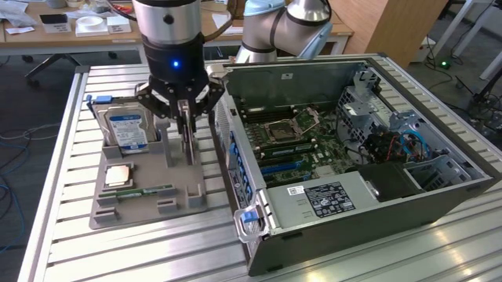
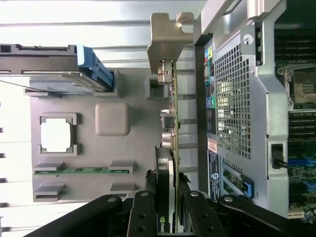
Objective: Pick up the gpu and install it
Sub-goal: 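Pick up the gpu and move the gpu toward the slot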
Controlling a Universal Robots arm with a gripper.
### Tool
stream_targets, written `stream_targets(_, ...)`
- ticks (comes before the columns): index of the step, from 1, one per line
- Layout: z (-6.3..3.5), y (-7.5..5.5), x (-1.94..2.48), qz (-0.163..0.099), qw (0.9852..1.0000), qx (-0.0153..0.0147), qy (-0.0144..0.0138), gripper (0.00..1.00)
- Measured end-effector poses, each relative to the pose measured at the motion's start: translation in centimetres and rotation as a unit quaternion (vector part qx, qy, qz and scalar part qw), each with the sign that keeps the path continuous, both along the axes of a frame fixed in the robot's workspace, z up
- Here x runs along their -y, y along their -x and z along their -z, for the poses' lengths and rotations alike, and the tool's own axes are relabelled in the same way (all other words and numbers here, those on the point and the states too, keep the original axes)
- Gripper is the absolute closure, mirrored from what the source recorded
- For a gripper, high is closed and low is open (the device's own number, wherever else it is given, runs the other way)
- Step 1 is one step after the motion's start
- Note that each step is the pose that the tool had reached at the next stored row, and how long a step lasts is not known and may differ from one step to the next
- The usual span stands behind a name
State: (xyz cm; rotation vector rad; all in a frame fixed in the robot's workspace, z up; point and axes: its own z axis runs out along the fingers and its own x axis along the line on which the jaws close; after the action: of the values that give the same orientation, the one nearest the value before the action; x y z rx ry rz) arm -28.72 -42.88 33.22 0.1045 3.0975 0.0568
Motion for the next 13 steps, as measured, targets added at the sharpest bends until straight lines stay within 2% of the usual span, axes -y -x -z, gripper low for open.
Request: stream_targets(13, -5.87, 0.0, 0.0, 0.0, 1.0, 0.0003, 0.0, 0.73)
